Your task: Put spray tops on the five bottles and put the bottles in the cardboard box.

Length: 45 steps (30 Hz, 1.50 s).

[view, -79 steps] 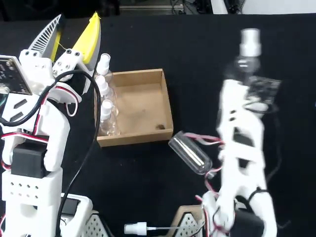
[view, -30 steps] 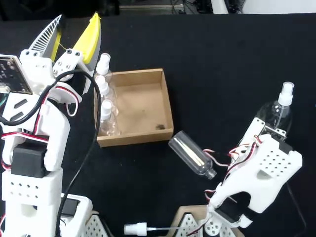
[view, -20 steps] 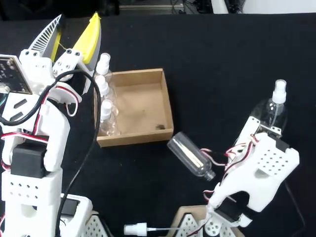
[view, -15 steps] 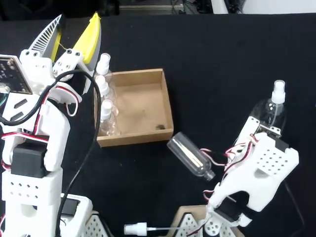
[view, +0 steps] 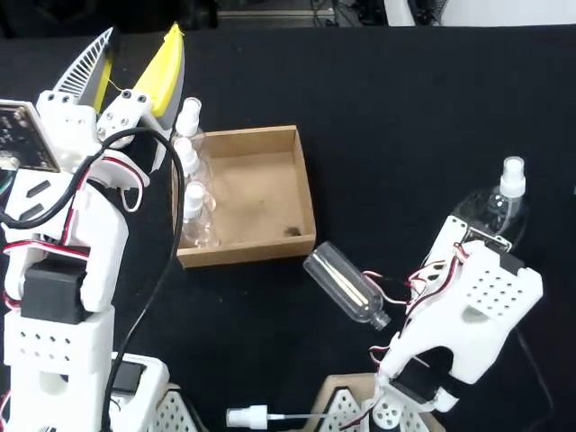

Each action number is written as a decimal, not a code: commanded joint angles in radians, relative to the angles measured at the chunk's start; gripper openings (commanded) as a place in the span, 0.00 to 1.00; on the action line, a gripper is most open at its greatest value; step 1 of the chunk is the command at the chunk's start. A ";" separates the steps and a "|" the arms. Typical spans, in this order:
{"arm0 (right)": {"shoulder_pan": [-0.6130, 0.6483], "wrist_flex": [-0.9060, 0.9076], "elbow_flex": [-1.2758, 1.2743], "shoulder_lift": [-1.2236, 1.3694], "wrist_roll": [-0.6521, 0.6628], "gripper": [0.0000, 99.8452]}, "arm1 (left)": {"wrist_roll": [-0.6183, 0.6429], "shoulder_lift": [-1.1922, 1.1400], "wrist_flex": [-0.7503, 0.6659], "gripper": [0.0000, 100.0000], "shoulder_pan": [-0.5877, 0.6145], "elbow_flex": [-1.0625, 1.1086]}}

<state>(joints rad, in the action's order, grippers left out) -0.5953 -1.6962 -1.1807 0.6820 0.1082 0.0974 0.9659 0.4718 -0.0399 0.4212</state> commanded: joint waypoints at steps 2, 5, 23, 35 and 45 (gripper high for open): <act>0.015 -0.020 0.004 -0.007 0.002 0.21 | 0.009 0.014 -0.021 0.22 0.005 -0.007; 0.015 -0.018 0.004 -0.007 0.002 0.21 | 0.009 0.014 -0.021 0.22 0.005 -0.007; 0.014 -0.020 0.002 -0.013 0.006 0.36 | 0.009 0.014 -0.021 0.22 0.005 -0.007; 0.012 -0.009 -0.213 -0.351 0.008 0.34 | 0.009 0.014 -0.021 0.22 0.005 -0.007; 0.012 -0.011 -0.414 -0.567 0.009 0.34 | 0.009 0.014 -0.021 0.22 0.005 -0.007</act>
<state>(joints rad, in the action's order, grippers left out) -0.5953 -1.6962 -1.5321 0.2125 0.1097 0.0974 0.9659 0.4718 -0.0399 0.4212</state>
